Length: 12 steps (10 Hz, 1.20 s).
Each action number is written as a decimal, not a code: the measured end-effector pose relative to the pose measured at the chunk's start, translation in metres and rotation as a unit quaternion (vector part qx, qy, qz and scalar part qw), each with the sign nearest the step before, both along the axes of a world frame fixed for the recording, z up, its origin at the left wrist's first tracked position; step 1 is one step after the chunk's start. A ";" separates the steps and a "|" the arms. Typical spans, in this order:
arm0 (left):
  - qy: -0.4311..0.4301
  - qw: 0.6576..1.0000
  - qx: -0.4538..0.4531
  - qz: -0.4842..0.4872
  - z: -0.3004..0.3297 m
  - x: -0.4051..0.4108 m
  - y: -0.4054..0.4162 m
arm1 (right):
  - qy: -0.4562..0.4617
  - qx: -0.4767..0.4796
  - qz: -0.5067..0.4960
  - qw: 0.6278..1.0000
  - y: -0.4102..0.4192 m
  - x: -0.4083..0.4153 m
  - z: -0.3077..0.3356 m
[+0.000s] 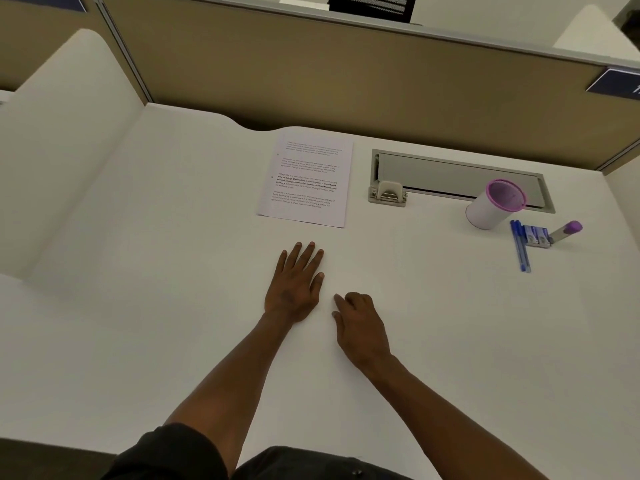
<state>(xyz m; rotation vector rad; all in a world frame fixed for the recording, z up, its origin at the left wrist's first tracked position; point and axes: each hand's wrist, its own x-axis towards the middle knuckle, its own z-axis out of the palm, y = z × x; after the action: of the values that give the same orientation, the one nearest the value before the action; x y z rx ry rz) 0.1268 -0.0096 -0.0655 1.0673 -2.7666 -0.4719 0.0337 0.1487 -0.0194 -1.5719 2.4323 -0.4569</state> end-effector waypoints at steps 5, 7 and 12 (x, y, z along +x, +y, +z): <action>-0.003 1.000 -0.001 0.000 0.001 0.001 0.001 | 0.042 0.079 0.101 0.991 -0.019 -0.019 0.004; 0.001 1.000 -0.005 0.001 0.001 0.001 0.001 | 0.057 0.094 0.101 0.989 -0.020 -0.011 0.006; 0.009 1.000 -0.001 0.001 0.002 0.001 0.003 | -0.649 -0.122 -0.319 0.680 -0.017 -0.042 0.011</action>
<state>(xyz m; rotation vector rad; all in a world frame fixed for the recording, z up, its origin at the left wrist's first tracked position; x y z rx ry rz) 0.1279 -0.0068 -0.0638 1.0612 -2.7500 -0.4761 -0.0082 0.1319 -0.0089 -0.0272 1.5646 -1.4196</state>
